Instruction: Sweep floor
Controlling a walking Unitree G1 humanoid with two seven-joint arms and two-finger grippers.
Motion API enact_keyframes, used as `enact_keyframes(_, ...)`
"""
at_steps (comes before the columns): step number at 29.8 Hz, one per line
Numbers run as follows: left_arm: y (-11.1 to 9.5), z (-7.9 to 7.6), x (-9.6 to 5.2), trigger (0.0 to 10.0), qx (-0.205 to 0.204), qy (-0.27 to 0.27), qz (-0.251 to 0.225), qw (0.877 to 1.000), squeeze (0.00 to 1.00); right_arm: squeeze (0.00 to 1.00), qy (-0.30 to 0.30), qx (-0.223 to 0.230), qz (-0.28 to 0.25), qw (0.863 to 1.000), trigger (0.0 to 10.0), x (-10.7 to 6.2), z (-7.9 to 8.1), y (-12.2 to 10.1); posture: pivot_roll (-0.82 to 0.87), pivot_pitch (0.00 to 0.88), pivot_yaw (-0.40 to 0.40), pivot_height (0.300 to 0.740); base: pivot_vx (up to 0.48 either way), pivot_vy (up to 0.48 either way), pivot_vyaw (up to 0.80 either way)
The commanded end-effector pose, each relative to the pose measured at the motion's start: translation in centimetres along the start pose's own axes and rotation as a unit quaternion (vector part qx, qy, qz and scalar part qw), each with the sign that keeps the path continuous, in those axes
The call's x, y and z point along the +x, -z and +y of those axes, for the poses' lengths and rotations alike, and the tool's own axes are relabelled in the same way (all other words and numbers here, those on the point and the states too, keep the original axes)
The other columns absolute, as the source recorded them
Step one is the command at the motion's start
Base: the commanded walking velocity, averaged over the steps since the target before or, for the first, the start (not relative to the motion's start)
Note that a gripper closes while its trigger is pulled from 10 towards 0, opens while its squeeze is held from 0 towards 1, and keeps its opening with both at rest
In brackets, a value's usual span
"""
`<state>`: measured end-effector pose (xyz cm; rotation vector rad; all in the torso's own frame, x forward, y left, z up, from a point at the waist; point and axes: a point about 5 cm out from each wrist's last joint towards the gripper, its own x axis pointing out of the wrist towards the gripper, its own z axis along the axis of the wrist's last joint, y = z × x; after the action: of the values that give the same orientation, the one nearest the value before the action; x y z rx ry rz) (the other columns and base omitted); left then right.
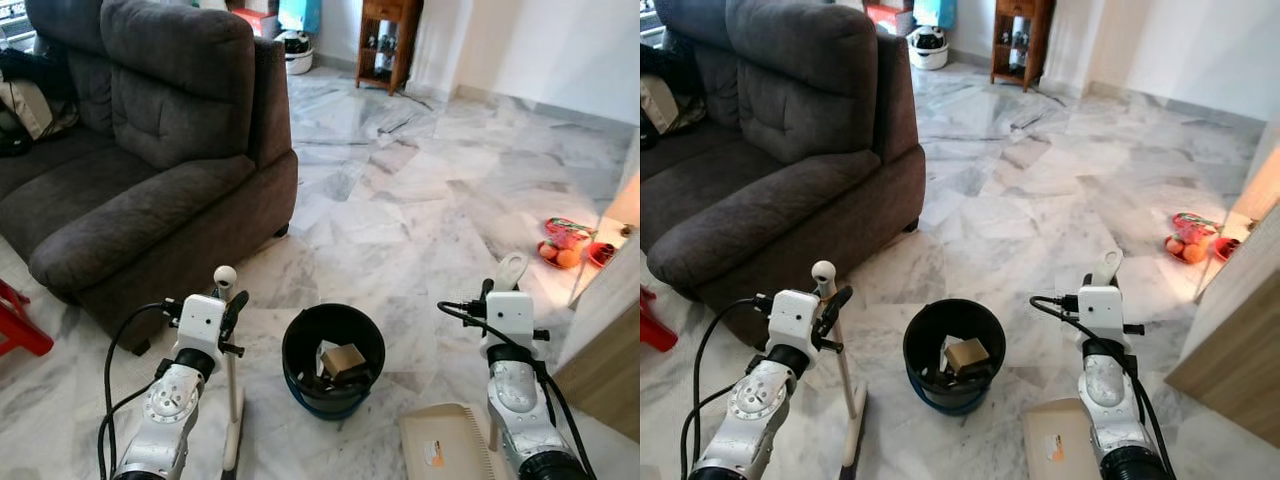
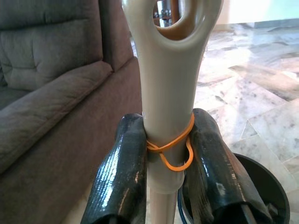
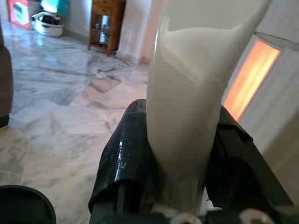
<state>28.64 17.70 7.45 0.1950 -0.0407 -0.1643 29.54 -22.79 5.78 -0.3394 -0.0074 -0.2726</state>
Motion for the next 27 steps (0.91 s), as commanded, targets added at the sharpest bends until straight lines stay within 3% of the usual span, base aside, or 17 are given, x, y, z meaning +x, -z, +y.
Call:
enact_keyframes(1,-0.68,0.18,0.38,10.0,0.002,-0.004,-0.018,1.0,0.0,0.0,-0.004,0.0,-0.015,1.0,10.0,0.32,0.02,-0.57,0.05,0.0,0.044,0.74,-0.277,0.0,0.0)
enact_keyframes(27,-0.63,0.23,0.42,10.0,0.001,-0.011,-0.019,1.0,0.0,0.0,-0.018,0.005,-0.009,1.0,10.0,0.15,0.45,-0.23,0.07,0.0,0.031,0.74,-0.276,0.0,0.0)
